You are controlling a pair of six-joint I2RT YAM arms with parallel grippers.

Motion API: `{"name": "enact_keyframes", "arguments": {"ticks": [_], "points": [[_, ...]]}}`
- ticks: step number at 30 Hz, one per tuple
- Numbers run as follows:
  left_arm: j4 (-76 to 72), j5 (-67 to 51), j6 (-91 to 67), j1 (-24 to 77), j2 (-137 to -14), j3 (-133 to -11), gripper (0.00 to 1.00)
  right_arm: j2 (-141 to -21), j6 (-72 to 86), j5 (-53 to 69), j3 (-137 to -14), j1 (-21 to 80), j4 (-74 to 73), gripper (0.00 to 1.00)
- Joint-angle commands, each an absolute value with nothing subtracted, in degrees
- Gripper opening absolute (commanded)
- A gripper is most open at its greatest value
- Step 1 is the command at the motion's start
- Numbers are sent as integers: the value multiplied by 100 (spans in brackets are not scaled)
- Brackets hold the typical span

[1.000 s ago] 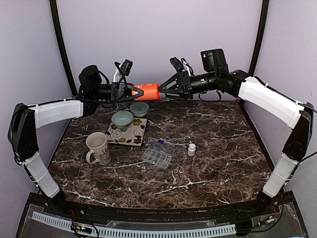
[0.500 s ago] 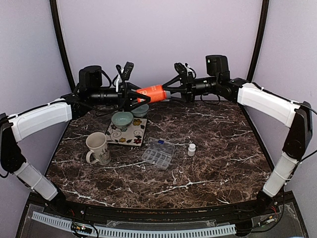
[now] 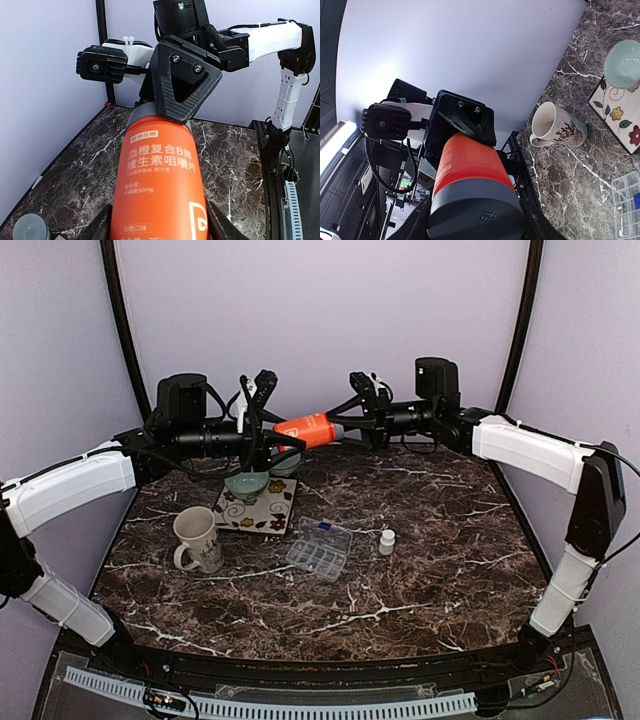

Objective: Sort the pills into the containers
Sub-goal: Screw the lid of the pill bottle onto the pill bottle.

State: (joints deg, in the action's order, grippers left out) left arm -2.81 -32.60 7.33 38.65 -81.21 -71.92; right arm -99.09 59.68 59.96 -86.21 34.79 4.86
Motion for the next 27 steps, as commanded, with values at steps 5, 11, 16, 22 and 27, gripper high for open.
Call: {"name": "enact_keyframes", "arguments": {"ticks": [5, 11, 16, 22, 27], "points": [[-1862, -4160, -253, 3942, -8140, -6953, 5, -9924, 5805, 5620, -8385, 3855, 664, 65], [-2085, -4480, -615, 3718, -8147, -6823, 4, -9798, 5620, 5498, -8402, 3775, 562, 74], [-2166, -4606, -859, 3563, -8164, -6725, 4, -9684, 5203, 5335, -8593, 3698, 128, 77], [-2143, -4873, -1130, 3206, -8222, -6707, 4, -9573, 4603, 5120, -8850, 3601, -560, 78], [-2005, -4987, -1192, 3096, -8311, -6773, 4, -9515, 4272, 5019, -8930, 3563, -914, 78]]}}
